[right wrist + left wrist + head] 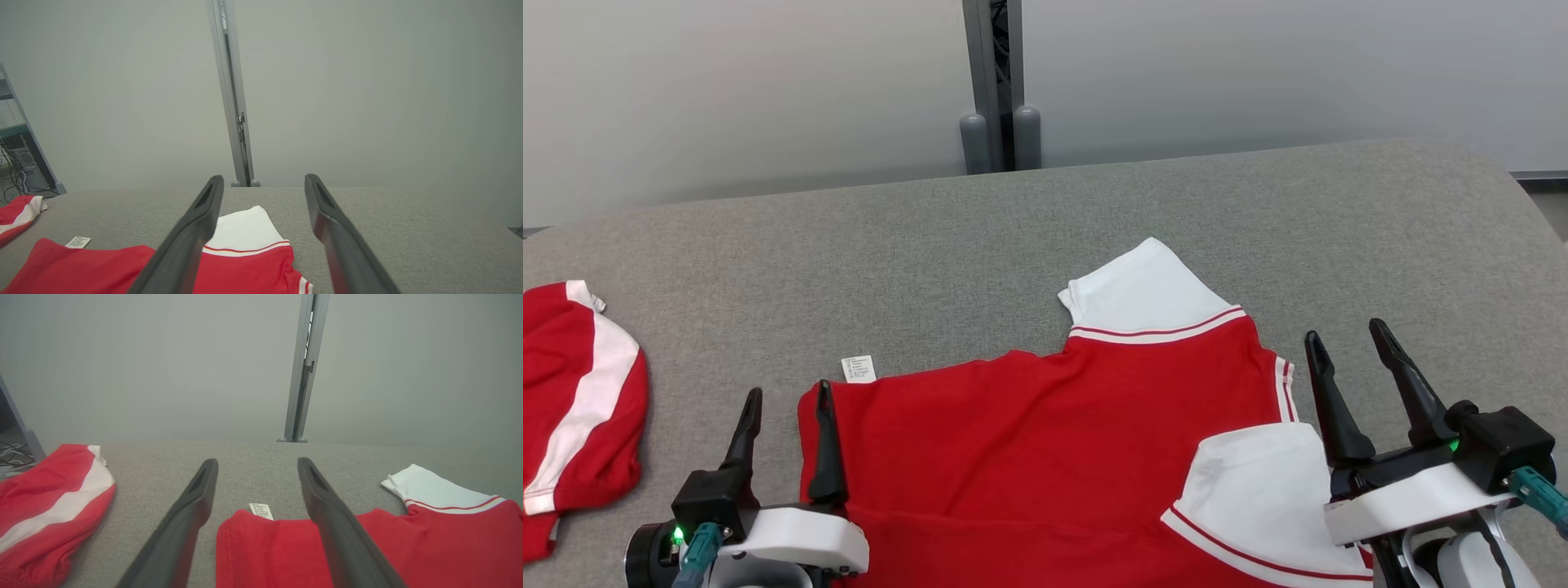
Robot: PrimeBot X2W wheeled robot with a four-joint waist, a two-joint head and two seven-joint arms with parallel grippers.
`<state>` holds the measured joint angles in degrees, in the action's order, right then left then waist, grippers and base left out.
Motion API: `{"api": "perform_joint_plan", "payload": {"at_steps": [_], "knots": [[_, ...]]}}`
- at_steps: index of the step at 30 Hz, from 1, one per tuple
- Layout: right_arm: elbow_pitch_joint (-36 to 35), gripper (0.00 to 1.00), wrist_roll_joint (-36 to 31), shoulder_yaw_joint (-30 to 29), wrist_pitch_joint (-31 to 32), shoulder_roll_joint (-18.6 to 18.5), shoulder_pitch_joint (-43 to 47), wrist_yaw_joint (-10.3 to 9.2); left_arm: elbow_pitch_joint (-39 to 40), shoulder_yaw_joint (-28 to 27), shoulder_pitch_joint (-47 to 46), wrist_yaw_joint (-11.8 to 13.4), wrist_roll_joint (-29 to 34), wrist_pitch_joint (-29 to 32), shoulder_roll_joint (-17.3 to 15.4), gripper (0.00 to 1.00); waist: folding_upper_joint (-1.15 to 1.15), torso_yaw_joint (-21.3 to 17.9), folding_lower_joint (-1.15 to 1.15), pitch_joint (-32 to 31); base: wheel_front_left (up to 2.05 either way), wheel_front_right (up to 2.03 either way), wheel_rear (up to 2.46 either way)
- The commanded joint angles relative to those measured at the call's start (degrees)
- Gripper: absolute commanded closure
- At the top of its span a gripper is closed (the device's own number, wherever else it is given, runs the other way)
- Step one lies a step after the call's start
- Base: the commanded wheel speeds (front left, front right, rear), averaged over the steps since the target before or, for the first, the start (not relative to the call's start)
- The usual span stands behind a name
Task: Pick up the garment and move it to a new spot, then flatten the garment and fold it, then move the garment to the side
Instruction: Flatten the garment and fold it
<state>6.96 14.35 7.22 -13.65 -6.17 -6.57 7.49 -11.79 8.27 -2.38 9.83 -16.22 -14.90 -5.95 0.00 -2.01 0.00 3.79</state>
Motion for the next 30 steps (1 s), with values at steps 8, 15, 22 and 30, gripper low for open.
{"api": "perform_joint_plan", "payload": {"at_steps": [8,15,22,30], "knots": [[1.4,0.0,0.5,-0.1,-0.9,-0.4,-1.4,0.01,-1.5,-3.0,-1.0,-1.7,2.1,-0.3,0.8,0.0,0.0,-0.6,0.0,0.5,0.0,0.0,0.0],[1.3,0.0,0.8,0.5,-1.1,-0.4,-2.6,0.01,-9.8,-3.4,-5.2,-0.8,4.4,2.3,-2.2,0.0,0.0,-2.2,0.0,3.7,0.0,0.0,0.0],[1.3,0.0,0.8,0.7,-1.4,0.1,-3.6,0.01,-16.4,-1.9,-11.9,-2.1,6.2,7.9,-5.8,0.0,0.0,-3.8,0.0,7.0,0.0,0.0,0.0],[1.9,0.0,0.6,0.2,-1.6,0.5,-4.3,0.01,-20.1,-0.1,-15.2,-3.0,6.7,12.1,-7.0,0.0,0.0,-4.4,0.0,8.5,0.0,0.0,0.0]]}}
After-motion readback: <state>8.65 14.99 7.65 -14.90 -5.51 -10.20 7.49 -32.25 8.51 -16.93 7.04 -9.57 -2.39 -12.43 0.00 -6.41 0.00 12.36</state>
